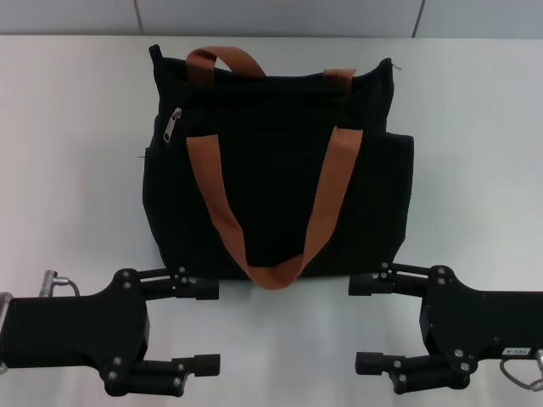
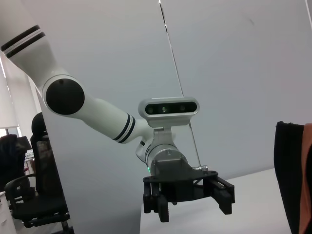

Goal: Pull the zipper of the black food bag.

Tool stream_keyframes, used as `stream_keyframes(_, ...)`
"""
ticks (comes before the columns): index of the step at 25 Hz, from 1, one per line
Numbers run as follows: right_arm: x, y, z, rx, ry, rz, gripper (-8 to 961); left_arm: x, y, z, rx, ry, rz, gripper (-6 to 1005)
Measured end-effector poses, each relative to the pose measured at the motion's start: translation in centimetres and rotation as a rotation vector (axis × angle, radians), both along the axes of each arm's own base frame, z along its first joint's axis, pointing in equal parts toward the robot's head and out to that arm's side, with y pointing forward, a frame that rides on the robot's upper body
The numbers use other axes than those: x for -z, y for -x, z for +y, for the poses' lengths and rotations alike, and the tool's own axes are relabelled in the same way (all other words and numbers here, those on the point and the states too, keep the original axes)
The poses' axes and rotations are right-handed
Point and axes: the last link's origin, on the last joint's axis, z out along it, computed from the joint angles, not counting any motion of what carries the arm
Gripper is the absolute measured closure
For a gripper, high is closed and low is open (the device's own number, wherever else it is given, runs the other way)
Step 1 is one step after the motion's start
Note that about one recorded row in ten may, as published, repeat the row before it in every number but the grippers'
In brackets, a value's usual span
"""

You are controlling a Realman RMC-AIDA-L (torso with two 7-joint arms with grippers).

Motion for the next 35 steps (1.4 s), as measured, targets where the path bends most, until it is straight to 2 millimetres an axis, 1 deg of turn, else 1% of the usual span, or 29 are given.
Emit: stream_keyframes(35,0.11,0.16,0.36,-0.005,-0.003,-0.009,135,-0.01,-0.05,-0.29,0.002,0.003,-0.013,291)
